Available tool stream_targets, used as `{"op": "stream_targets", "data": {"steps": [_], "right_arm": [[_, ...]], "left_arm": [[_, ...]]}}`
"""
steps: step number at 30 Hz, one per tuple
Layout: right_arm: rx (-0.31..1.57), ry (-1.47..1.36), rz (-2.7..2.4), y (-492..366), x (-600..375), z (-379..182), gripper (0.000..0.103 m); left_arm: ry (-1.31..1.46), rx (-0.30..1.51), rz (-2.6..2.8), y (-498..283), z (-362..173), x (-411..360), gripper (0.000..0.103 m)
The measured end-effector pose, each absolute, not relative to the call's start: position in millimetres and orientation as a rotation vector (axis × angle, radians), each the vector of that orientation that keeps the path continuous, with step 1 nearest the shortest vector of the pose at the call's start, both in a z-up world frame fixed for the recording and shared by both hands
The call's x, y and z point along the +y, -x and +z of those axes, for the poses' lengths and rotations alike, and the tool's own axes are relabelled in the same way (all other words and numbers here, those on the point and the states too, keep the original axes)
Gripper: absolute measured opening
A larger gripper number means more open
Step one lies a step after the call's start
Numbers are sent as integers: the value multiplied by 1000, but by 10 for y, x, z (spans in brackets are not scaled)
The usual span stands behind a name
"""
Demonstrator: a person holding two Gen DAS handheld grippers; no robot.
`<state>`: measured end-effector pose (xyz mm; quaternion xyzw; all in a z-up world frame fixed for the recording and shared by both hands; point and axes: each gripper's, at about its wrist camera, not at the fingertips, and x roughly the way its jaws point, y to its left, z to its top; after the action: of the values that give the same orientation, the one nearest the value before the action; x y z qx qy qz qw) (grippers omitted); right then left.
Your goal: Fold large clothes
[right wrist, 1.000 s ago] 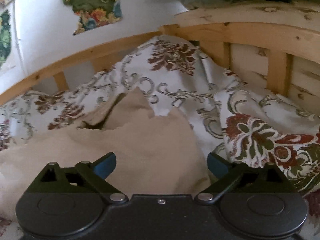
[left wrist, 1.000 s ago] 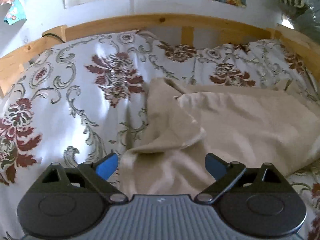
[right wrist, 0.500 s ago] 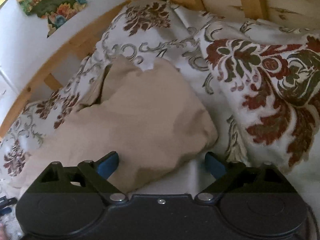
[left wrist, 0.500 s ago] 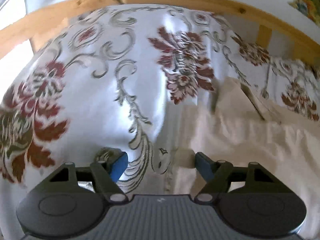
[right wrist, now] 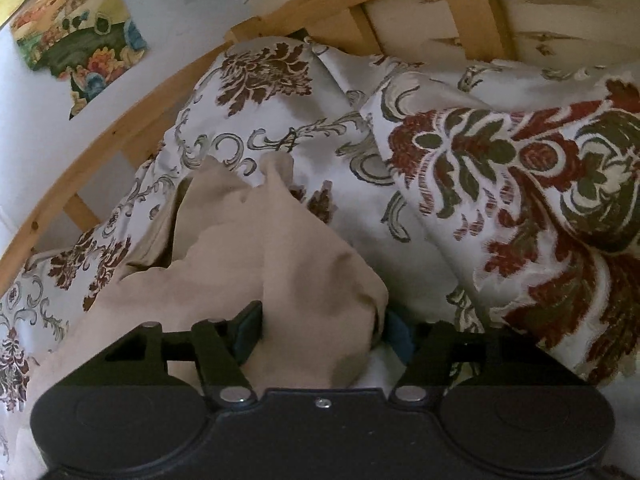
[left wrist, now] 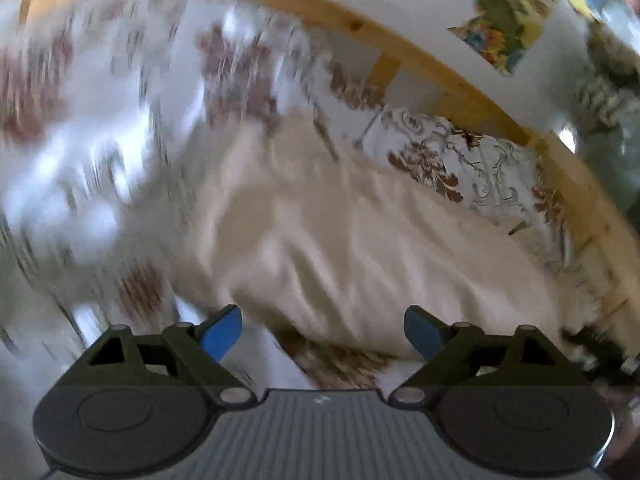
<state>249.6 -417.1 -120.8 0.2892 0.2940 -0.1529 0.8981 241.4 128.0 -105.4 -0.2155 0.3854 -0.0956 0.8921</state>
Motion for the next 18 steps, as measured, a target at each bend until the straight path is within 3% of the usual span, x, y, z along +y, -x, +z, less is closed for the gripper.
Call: {"op": "stream_targets", "data": {"steps": [4, 8, 10, 12, 14, 16, 17, 18], "right_arm": [[636, -539, -324, -2439, -4136, -1163, 72], [634, -535, -254, -2492, -4143, -1244, 89], [623, -569, -246, -2519, -4178, -1278, 90], [611, -600, -252, -2505, -4219, -1284, 82], [620, -600, -264, -2493, -4232, -1277, 74], [624, -592, -269, -2483, -4229, -1270, 69], [627, -591, -271, -2480, -4225, -1267, 66], [630, -588, -272, -2481, -4217, -1265, 64]], "left_arm": [[548, 883, -112, -2568, -1303, 1231, 92], [574, 817, -99, -2700, -1264, 1273, 95], [638, 803, -52, -2733, -1267, 1366, 94], [668, 788, 77, -2725, -1267, 1461, 83], [647, 806, 153, -2744, -1251, 1508, 64], [617, 810, 154, -2766, -1234, 1487, 56], [592, 813, 145, -2785, -1215, 1459, 39], [560, 811, 143, -2796, -1185, 1421, 31]]}}
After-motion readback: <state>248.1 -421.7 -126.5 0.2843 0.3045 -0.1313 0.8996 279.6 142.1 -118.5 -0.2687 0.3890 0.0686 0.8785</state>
